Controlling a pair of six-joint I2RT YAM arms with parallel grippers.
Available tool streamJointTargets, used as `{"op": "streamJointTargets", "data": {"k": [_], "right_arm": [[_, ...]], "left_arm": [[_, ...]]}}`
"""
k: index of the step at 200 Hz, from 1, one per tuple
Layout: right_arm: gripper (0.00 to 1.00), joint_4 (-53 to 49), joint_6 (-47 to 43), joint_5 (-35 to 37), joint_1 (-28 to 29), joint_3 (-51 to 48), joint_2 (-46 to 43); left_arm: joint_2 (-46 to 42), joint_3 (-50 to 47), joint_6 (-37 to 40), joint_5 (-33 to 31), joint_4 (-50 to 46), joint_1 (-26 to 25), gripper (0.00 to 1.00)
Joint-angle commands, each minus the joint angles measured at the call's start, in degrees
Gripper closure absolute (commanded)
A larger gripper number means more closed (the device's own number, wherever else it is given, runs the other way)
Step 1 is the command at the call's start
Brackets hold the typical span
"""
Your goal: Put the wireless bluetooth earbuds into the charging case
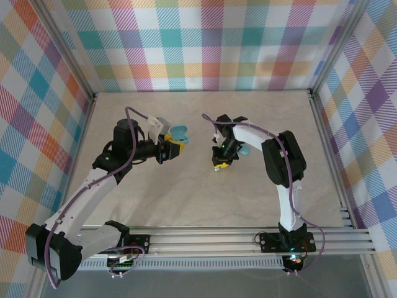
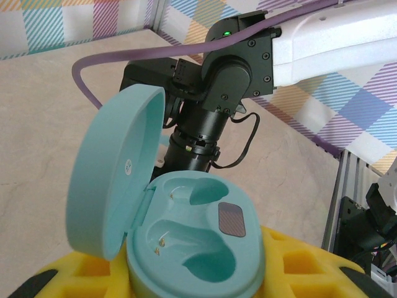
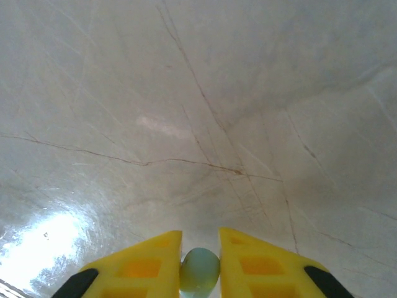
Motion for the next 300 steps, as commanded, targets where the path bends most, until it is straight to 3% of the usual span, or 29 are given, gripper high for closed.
{"op": "streamJointTargets", "data": {"k": [1,65,117,188,300], "right_arm": [[0.72,-2.0,-0.28,0.97,0.06,0.63,0.61],[0.65,1.28,5.23,0.73,0.06,-0.96,-5.24],[0.66,8.27,5.44,1.1,0.06,-7.5,-10.57],[0.72,9.87,-2.97,7.78,2.3,-10.36,-8.97],[0.72,9.78,-3.75,9.16,3.4,-9.92,-5.61]], "left_arm": [[0.4,-0.02,-0.68,-0.04,1.34,0.4,0.86],[1.45,0.07,-0.92,0.26,2.22,0.4,0.86],[1.87,-0.04,-0.61,0.5,2.21,0.4,0.86],[2.68,0.09,-1.1,0.31,2.66,0.33,0.86],[4.09,0.75,-1.16,0.26,2.31,0.32,0.86]]}}
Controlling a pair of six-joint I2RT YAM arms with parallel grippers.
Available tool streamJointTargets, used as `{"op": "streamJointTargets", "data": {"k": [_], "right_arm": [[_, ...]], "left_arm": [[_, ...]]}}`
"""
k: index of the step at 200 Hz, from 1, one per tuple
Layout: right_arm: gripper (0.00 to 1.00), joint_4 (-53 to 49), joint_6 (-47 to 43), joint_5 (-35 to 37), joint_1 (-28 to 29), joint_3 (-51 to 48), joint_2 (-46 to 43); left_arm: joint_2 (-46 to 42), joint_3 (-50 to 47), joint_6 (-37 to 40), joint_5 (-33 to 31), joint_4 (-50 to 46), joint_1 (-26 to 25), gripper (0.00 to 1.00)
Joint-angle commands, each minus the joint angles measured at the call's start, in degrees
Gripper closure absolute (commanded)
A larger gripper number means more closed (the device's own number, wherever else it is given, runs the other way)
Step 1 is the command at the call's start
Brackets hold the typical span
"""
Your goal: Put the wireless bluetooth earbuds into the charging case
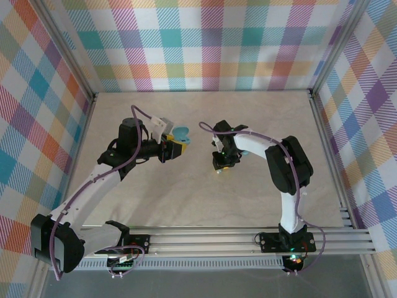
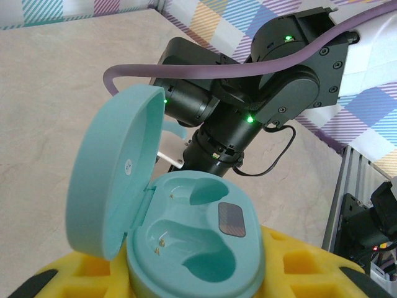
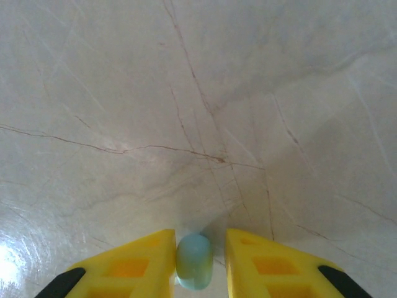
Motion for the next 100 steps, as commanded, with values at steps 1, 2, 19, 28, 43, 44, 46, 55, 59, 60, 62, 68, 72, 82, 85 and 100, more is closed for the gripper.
{"op": "streamJointTargets", "data": {"k": [1,2,19,28,43,44,46,55,59,60,62,68,72,82,85,100], "right_arm": [[0.72,-0.52,-1.58,0.68,0.49,0.22,1.13],[0.72,-0.58,-1.59,0.68,0.49,0.22,1.13],[0.73,-0.81,-1.59,0.69,0.71,0.38,1.31],[0.73,-1.0,-1.51,0.64,0.82,0.48,1.35],[0.73,-1.18,-0.95,0.18,0.93,0.76,1.36],[0.73,-1.18,-0.87,0.12,0.93,0.75,1.38],[0.73,-1.18,-0.75,0.04,0.93,0.75,1.33],[0.73,-1.04,-0.25,-0.39,1.12,0.84,1.39],[0.73,-1.0,-0.06,-0.62,1.19,0.88,1.4],[0.73,-1.0,0.01,-0.67,1.24,0.9,1.4],[0.73,-1.04,0.1,-0.71,1.27,0.9,1.4],[0.74,-0.96,0.35,-0.88,1.44,0.94,1.45],[0.74,-0.87,0.47,-0.98,1.58,0.93,1.49],[0.76,-0.75,0.77,-0.99,1.85,0.93,1.57],[0.77,-0.74,0.82,-0.92,1.94,0.93,1.58],[0.79,-0.87,0.96,-1.08,2.16,1.17,1.71]], "left_arm": [[0.4,0.77,-0.3,0.26,1.89,0.32,0.86],[0.4,0.78,-0.3,0.26,1.89,0.32,0.86],[0.49,0.82,-0.22,0.26,1.87,0.32,0.86],[0.55,0.8,-0.18,0.26,1.98,0.32,0.86],[0.73,0.8,-0.21,0.22,2.07,0.32,0.86],[0.74,0.84,-0.21,0.24,2.07,0.32,0.86],[0.8,0.83,-0.22,0.26,2.07,0.32,0.86],[0.9,0.8,-0.21,0.35,2.09,0.32,0.86],[0.9,0.87,-0.22,0.35,2.12,0.27,0.86],[0.91,0.88,-0.22,0.35,2.1,0.3,0.86],[0.97,0.9,-0.22,0.35,2.07,0.31,0.86],[1.0,0.96,-0.22,0.35,2.06,0.32,0.86],[1.02,0.92,-0.17,0.33,2.07,0.32,0.86],[1.0,0.88,-0.19,0.35,2.02,0.3,0.86],[0.96,0.88,-0.21,0.35,2.06,0.29,0.86],[0.74,0.95,-0.21,0.44,1.98,0.32,0.86]]}}
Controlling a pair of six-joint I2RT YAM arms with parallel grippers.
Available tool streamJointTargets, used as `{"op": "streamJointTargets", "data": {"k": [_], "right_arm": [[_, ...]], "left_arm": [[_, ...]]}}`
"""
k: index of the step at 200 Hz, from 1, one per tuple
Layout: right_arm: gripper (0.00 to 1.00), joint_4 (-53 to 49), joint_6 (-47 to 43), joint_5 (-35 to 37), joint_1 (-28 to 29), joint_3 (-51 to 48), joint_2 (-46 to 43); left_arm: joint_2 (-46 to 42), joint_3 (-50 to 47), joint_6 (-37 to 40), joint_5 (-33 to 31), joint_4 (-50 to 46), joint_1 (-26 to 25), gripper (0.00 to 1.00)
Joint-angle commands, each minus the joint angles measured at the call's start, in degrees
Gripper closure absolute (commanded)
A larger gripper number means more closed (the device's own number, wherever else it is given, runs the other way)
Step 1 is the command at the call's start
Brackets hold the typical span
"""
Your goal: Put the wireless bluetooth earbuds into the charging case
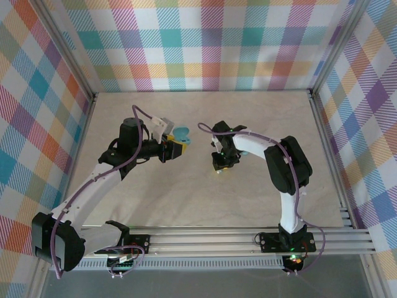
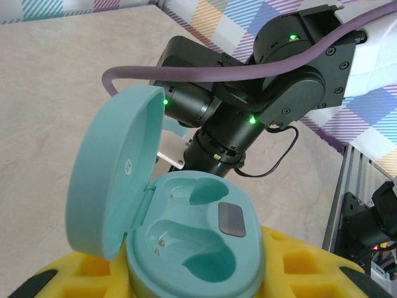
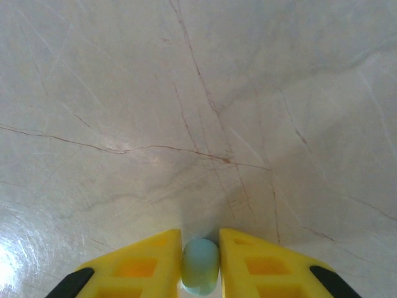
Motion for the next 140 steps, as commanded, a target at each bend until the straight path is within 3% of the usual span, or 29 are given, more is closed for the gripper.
{"op": "streamJointTargets", "data": {"k": [1,140], "right_arm": [[0.79,-0.84,0.61,-1.69,1.31,1.05,1.47],[0.83,-6.11,-0.62,0.85,1.14,8.93,-4.93]], "left_arm": [[0.11,0.92,-0.17,0.44,1.98,0.32,0.86],[-0.85,0.14,-0.97,-0.64,2.07,0.32,0.86]]}}
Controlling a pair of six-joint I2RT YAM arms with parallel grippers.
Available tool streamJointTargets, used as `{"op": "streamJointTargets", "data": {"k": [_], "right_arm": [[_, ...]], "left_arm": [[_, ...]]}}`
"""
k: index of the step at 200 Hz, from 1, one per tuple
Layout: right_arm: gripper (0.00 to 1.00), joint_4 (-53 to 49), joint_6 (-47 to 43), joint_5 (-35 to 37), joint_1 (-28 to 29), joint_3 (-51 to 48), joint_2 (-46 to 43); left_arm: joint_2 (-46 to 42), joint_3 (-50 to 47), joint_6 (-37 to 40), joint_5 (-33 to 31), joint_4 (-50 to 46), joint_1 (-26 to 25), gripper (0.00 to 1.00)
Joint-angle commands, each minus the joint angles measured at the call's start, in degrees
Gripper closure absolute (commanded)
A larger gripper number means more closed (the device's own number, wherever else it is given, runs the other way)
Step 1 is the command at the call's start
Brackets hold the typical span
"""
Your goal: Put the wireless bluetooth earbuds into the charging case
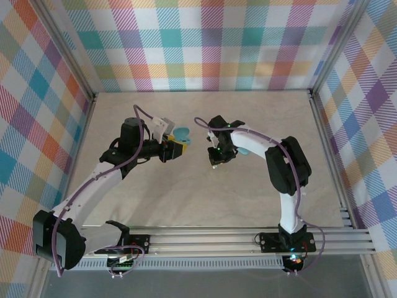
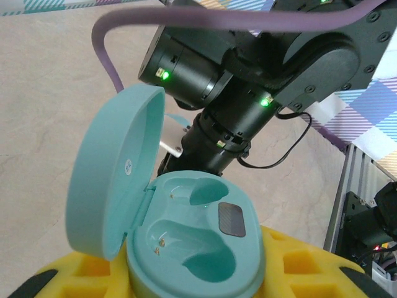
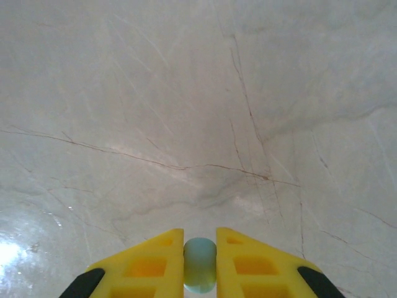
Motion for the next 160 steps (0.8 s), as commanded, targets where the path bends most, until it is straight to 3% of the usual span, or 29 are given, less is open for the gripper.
{"op": "streamJointTargets", "data": {"k": [1,61,160], "right_arm": [[0.83,-2.96,-0.62,0.81,0.09,2.85,-4.71],[0.84,-7.9,-0.35,2.64,0.09,7.34,-10.02],[0.85,-14.1,-1.1,8.95,2.2,15.01,-19.26]], "left_arm": [[-1.7,0.14,-0.72,-0.17,2.07,0.32,0.86],[-0.87,-0.18,-1.53,0.71,3.63,0.23,0.86],[4.96,-4.14,-0.76,6.4,17.15,-1.09,0.86]]}}
